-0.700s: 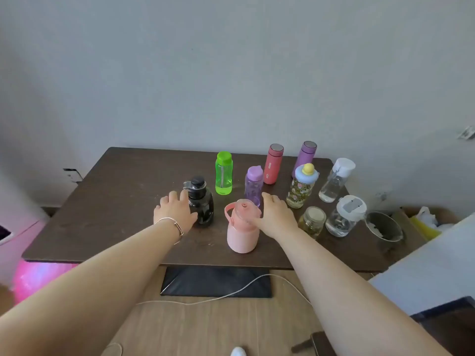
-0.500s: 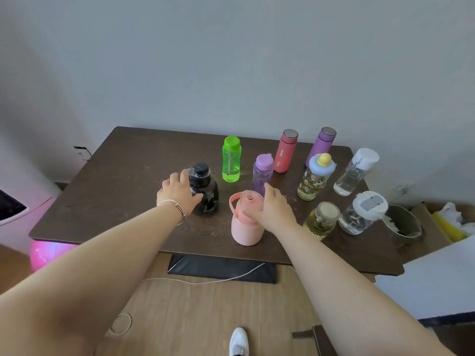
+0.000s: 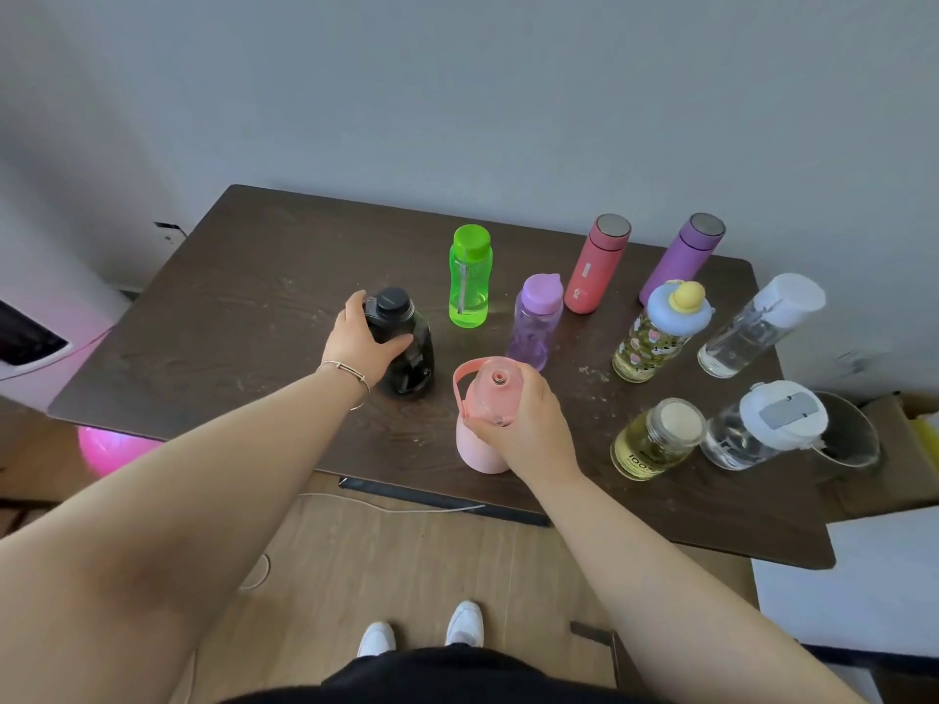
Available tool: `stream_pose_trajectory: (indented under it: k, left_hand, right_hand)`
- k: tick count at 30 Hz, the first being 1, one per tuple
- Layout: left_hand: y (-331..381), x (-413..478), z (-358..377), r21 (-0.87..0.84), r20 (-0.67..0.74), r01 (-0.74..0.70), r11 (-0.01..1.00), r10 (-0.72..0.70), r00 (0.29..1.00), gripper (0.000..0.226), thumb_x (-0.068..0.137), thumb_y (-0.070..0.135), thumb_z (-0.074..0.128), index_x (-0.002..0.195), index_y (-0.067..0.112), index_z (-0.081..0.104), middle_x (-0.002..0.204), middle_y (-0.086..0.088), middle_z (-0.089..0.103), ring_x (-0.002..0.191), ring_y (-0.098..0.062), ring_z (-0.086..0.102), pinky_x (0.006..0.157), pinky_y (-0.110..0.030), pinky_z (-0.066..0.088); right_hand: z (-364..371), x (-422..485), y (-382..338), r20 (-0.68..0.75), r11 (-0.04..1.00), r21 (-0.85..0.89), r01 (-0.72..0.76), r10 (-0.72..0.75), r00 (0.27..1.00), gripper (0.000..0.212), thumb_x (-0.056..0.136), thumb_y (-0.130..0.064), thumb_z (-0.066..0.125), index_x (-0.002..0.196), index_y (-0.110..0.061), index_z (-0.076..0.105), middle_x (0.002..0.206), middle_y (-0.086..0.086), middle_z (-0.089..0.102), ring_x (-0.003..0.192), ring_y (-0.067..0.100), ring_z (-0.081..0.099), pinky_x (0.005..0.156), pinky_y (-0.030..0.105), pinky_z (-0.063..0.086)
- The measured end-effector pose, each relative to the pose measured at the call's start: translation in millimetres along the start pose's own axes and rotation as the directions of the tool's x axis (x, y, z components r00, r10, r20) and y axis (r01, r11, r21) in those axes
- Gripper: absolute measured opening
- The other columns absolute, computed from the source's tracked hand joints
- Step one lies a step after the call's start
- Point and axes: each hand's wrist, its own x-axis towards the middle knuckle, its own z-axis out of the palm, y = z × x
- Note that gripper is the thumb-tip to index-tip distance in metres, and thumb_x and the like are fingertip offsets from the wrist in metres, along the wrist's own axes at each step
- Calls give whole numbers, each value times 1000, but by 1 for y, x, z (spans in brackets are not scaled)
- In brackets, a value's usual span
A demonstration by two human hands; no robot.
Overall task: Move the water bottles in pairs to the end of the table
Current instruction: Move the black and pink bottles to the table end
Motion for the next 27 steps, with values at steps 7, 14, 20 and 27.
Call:
stream_pose_trajectory:
  k: [7, 14, 20, 27]
  left_hand:
    - [-4, 12, -1, -66, 25, -4, 998, 5, 1000, 81, 84, 36, 83, 149, 21, 38, 148, -9, 52, 133, -32, 53, 108, -39, 44]
    - [-8, 19, -4, -129, 29, -30, 991, 34, 999, 76, 78, 33, 88, 140, 18, 45, 140, -6, 58, 126, -29, 58, 103, -37, 46]
    - [-22, 27, -17, -259, -10, -6, 966, 3, 1000, 70, 80, 30, 88, 136, 16, 48, 133, -4, 62, 121, -27, 60, 99, -34, 46]
    - [-59, 60, -75, -284, 23, -39, 958, 48, 999, 71, 80, 30, 88, 137, 19, 48, 131, 0, 65, 115, -23, 61, 98, -32, 47]
  right_hand:
    - [0, 1, 0, -35, 1000, -25, 13, -14, 999, 93, 67, -57, 81, 142, -22, 39, 134, -1, 55, 119, 23, 53, 91, 40, 51]
    - [3, 13, -11, -45, 999, -12, -34, 33, 998, 86, 62, -59, 82, 133, -26, 45, 129, -6, 58, 115, 22, 56, 91, 42, 51]
    - [18, 30, -49, -111, 995, 47, -88, 93, 989, 79, 63, -53, 85, 128, -25, 50, 126, -10, 59, 115, 19, 57, 83, 30, 43]
    - [54, 52, -108, -158, 991, 58, -124, 132, 979, 85, 59, -56, 85, 129, -24, 49, 124, -6, 61, 117, 20, 58, 85, 32, 48]
